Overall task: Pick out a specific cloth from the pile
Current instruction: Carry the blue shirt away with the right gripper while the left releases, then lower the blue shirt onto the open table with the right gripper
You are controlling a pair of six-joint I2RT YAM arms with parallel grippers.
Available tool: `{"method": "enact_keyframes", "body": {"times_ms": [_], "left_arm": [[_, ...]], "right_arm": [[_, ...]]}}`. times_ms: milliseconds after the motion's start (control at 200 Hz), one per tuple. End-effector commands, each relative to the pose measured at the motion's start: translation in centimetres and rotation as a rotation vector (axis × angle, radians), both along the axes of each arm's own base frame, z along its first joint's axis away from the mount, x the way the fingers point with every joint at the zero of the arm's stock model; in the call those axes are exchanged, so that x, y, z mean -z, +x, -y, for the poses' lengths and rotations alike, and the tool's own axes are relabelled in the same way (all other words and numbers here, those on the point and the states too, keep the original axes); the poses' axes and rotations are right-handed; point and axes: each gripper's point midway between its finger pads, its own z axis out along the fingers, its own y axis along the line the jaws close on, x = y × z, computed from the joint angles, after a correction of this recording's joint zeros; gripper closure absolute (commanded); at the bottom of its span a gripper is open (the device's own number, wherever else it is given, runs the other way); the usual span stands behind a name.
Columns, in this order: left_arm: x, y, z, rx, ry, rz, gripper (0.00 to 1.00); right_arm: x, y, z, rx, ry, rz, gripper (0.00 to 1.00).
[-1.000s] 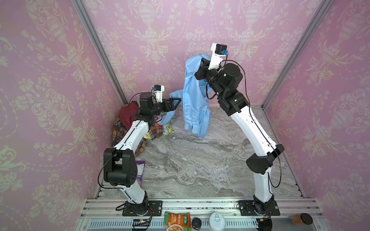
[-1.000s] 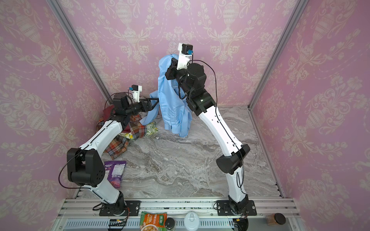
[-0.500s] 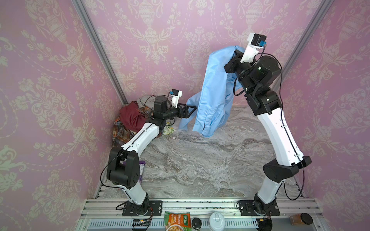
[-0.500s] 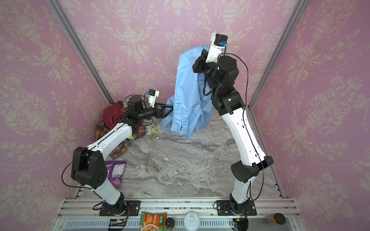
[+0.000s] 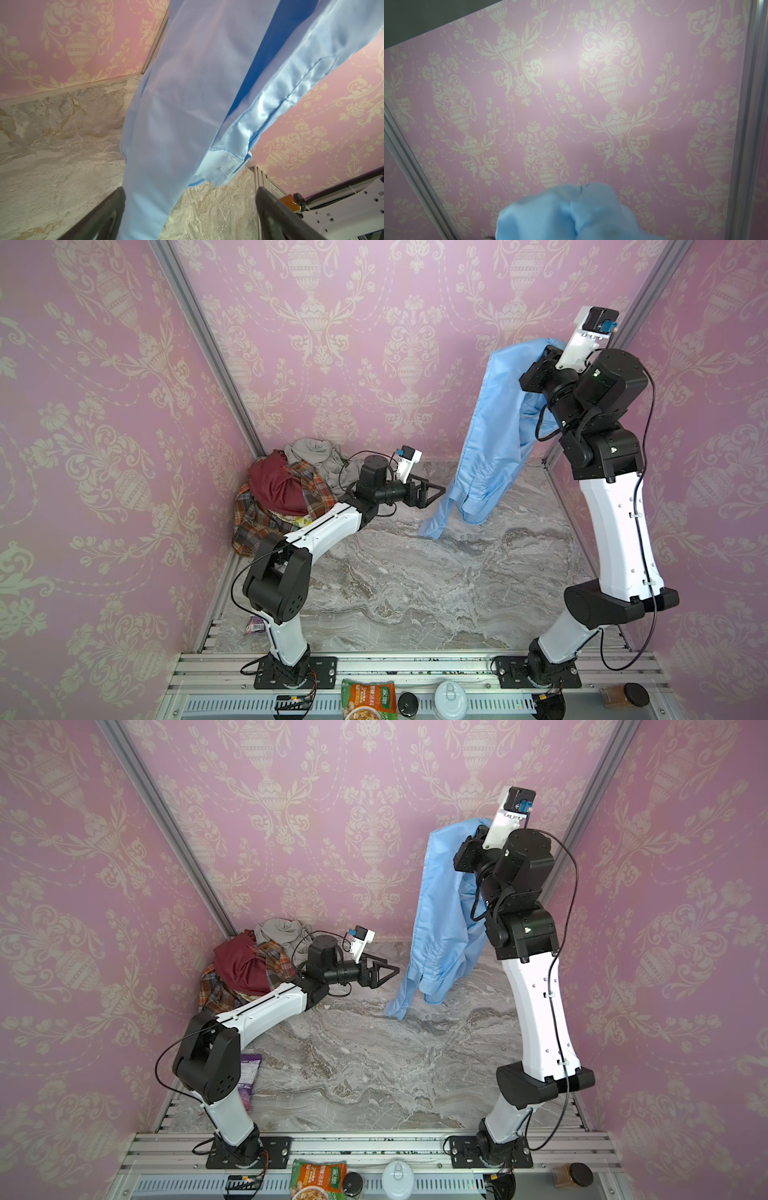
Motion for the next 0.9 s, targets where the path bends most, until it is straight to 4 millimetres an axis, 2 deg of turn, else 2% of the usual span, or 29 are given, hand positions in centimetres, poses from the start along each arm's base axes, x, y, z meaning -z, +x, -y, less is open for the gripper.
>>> {"method": "enact_keyframes", "body": {"times_ms": [0,170,340,505,620,766,896], "left_arm": [[-1.4,-0.1,1.5,0.011,-0.007,0.055,0.01],[-1.0,-0.9,3.5,0.043,-0.005,0.05,0.01],[-1.2,-1.1,4.4,0.057,-0.008,0.052,0.01],[-1.7,-1.1,4.7,0.061,-0.015,0.063,0.01],[-1.3,-1.0,4.9,0.061,-0.007,0.057,0.01],[-0.1,-0.8,5.2,0.061,0.005,0.038,0.01],[0.6,-1.1,5.9,0.068,0.006,0.029,0.01]], "right_arm": [[-1.0,-2.0,2.2,0.025,-0.011,0.009,1.0],[-0.8,-2.4,6.0,0.079,-0.003,-0.017,1.0],[-1.0,-2.3,8.3,0.1,0.005,-0.017,1.0],[-1.6,-2.1,8.8,0.107,-0.003,-0.001,1.0],[-1.8,-2.1,8.8,0.101,0.001,0.005,1.0],[-1.1,-2.4,8.5,0.084,0.013,-0.016,1.0],[-0.2,-3.8,8.3,0.075,0.039,-0.035,1.0]]}}
